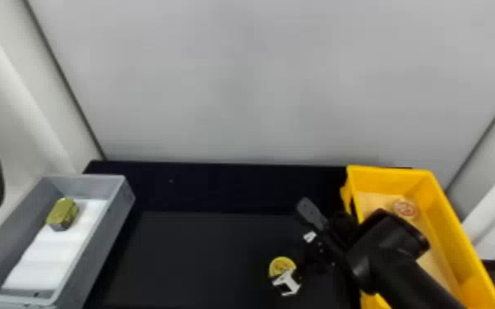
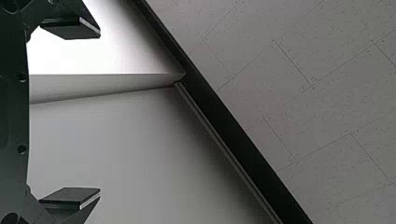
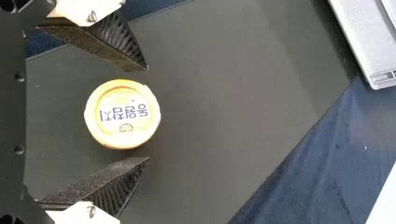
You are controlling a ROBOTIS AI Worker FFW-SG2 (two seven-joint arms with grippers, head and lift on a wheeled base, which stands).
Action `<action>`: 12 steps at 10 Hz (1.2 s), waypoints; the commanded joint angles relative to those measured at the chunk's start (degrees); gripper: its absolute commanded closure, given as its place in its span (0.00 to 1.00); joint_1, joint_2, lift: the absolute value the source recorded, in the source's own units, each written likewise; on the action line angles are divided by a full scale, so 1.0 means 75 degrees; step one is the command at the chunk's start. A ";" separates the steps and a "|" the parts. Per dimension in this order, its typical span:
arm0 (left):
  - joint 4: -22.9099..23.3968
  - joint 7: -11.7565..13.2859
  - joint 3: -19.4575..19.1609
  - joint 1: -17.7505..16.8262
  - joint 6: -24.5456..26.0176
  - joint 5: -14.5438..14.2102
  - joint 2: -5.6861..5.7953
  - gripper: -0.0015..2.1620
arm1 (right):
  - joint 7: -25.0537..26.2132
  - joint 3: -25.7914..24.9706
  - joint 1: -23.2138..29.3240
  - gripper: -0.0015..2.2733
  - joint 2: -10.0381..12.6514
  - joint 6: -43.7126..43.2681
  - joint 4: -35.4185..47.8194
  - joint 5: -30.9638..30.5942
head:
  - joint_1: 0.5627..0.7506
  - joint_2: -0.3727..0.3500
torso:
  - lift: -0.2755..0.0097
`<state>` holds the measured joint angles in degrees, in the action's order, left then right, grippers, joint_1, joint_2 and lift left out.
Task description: Pick up the round yellow can and place it in the yellow rectangular box
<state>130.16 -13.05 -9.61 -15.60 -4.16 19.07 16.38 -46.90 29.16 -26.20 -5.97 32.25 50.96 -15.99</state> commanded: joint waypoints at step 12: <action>0.0129 0.0064 -0.0091 0.0182 0.0250 -0.0035 0.0079 0.04 | -0.1661 -0.1191 0.0821 0.33 -0.0775 0.3731 0.5556 -0.2639 | 0.70 0.60 | 0.96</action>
<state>131.07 -12.70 -10.34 -14.35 -2.66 18.81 16.84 -59.00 22.42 -19.11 -11.86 58.60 88.81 -32.56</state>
